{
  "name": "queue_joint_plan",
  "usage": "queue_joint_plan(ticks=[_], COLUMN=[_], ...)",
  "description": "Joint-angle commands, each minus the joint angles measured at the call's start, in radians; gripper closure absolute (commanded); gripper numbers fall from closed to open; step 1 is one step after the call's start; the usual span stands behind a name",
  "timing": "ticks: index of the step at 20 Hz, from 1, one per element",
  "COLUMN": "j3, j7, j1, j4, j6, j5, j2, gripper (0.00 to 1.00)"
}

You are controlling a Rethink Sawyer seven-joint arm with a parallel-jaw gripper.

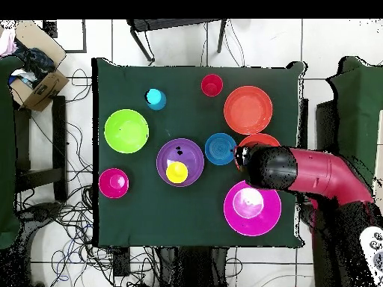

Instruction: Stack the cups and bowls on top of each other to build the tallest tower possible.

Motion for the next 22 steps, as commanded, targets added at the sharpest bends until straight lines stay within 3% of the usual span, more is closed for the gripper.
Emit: queue_joint_plan(ticks=[1,10,22], j3=[-0.068,-0.058,-0.056], j7=[0.196,0.225,0.167], j1=[0.062,0.098,0.144], j4=[0.136,0.188,0.162], j6=[-0.005,-0.070,-0.114], j5=[0.036,0.064,0.015], j2=[-0.008,-0.010,0.047], gripper=[0.00,0.00,0.00])
